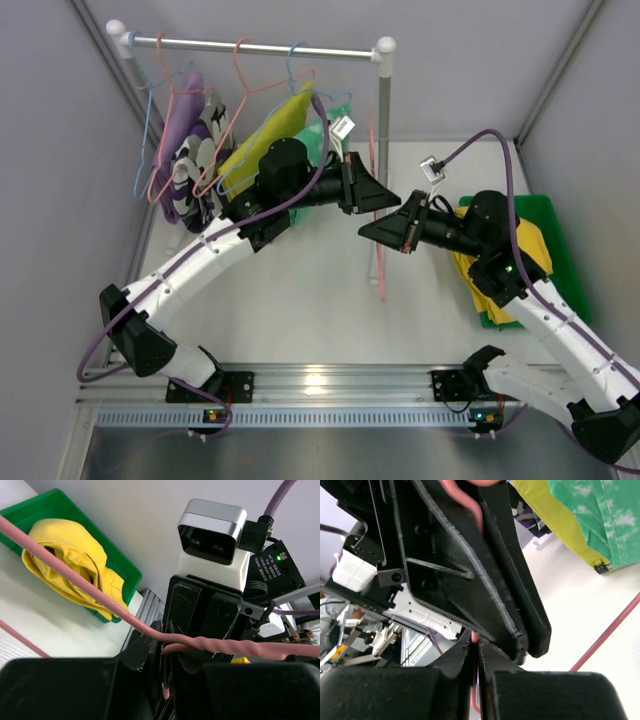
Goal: Remove the trousers from the hanger
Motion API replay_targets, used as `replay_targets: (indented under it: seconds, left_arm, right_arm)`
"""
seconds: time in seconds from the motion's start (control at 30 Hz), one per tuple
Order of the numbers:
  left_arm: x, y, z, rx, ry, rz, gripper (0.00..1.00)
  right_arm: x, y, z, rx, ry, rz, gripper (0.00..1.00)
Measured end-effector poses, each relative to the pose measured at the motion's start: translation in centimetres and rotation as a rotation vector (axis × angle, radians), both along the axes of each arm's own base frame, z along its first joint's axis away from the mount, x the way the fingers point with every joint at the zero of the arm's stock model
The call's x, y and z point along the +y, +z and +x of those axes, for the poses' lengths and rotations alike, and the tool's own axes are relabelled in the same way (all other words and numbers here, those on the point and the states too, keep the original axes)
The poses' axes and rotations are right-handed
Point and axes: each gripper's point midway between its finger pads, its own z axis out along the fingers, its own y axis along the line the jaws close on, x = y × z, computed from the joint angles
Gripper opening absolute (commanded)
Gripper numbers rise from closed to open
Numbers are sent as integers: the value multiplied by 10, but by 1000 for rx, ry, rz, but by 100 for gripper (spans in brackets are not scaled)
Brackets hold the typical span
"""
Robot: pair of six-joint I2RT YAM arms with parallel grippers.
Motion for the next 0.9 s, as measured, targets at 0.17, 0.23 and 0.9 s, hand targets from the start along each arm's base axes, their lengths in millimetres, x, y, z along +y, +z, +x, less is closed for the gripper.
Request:
replay_targets:
  seconds: [0.17,0.23,0.9]
  left_arm:
    - [6,3,8,-69,27,13,99]
    - [12,1,12,-86,44,30,99]
    - [125,34,29,-491,304,146,99]
  right_arm:
    - [1,17,-3,-11,11,54,0]
    - [0,28,-6,-25,14,77,0]
    - [-4,53,-1,40,-1,182,0]
